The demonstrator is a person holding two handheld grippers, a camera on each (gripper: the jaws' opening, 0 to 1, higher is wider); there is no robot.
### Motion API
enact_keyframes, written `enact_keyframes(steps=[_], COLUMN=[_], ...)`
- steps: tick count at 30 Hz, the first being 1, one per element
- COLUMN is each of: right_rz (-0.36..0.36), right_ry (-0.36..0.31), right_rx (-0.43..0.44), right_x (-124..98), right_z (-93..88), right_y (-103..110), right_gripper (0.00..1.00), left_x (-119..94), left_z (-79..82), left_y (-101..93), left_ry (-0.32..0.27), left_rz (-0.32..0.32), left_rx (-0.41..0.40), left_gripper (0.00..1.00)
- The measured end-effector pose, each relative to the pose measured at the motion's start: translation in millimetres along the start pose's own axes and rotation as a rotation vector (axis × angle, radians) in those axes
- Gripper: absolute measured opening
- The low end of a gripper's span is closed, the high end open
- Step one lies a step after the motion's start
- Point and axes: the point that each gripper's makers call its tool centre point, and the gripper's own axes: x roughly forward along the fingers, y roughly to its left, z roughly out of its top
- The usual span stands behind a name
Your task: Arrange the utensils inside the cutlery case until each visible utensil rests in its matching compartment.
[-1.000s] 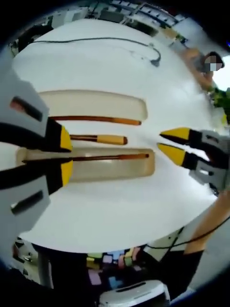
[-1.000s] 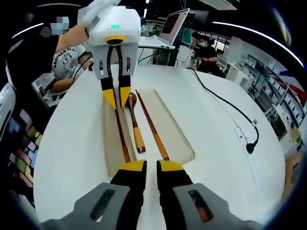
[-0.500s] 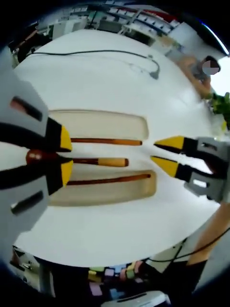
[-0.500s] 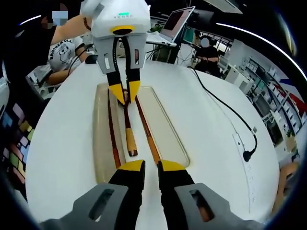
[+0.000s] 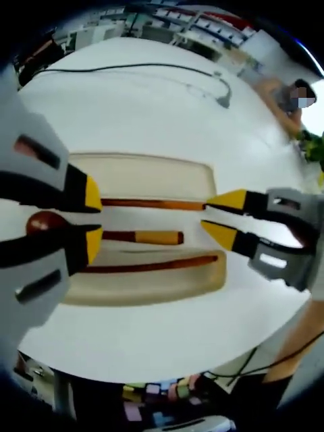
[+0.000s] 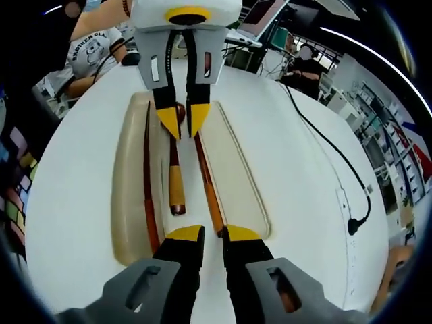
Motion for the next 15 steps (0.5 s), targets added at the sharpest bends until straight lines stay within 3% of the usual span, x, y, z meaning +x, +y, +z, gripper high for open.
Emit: enact_keyframes(steps=[15], right_rz=[0.025], right_ry=[0.017], right_rx=[-0.025], right_x=[6.3], right_z=[0.8], right_y=[0.8], right_gripper=[0.10], left_x=[5.8], left_z=[-3.8], left_y=[2.3], left_ry=[0.005], left_rz=[-0.004], left_rx=[-0.005], left_gripper=[0.10])
